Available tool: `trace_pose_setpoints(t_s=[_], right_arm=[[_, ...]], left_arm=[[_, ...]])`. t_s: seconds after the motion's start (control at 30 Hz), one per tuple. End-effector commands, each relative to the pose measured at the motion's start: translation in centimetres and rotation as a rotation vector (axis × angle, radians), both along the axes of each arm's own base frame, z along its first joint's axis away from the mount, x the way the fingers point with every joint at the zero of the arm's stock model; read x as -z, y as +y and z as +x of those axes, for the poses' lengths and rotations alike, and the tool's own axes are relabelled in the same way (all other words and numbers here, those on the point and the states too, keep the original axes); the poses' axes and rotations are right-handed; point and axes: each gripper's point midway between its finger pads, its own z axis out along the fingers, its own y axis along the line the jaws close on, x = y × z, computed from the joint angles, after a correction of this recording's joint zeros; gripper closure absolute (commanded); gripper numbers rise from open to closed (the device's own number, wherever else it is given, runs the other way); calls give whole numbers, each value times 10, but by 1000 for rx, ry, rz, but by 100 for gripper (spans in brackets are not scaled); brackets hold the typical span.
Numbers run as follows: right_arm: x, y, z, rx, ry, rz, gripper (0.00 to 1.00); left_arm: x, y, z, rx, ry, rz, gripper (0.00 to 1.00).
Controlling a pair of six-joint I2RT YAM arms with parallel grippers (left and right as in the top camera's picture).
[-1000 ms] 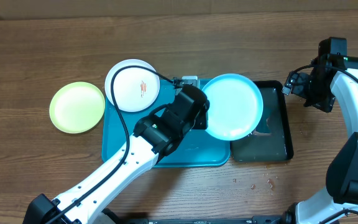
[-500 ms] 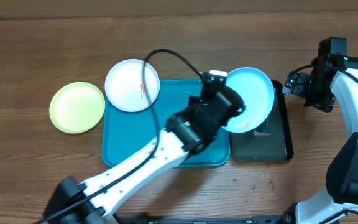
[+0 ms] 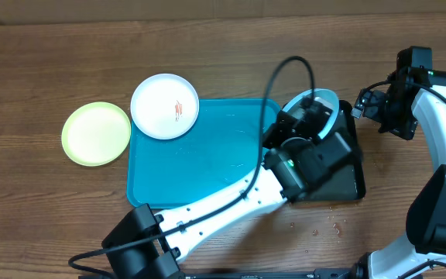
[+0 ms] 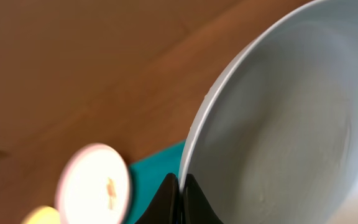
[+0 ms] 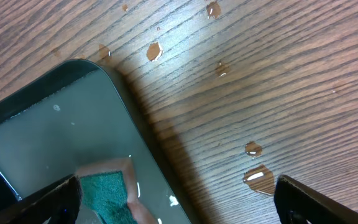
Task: Clean dirty plates on tray and stack at the side
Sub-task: 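Tilt light-blue plate over the black tray to drain it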
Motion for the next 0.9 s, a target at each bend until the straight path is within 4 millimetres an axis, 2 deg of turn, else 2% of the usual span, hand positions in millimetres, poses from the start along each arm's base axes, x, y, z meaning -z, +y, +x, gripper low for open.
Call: trace_pose_setpoints(t_s=[0.0,0.13,0.27,0.87], right_arm=[[-3,-1,1,11,-11,1,0],[-3,-1,1,11,-11,1,0],[-3,-1,1,11,-10,1,0],[-3,-1,1,11,-10,1,0]], left_arm=[[-44,3,-9,-47,-168,124,96],[-60,-1,-23,-53,-241,201,96],[-65,-7,-28,-42,-263,214,96],[-61,-14,-28,-19,-243,160,96]])
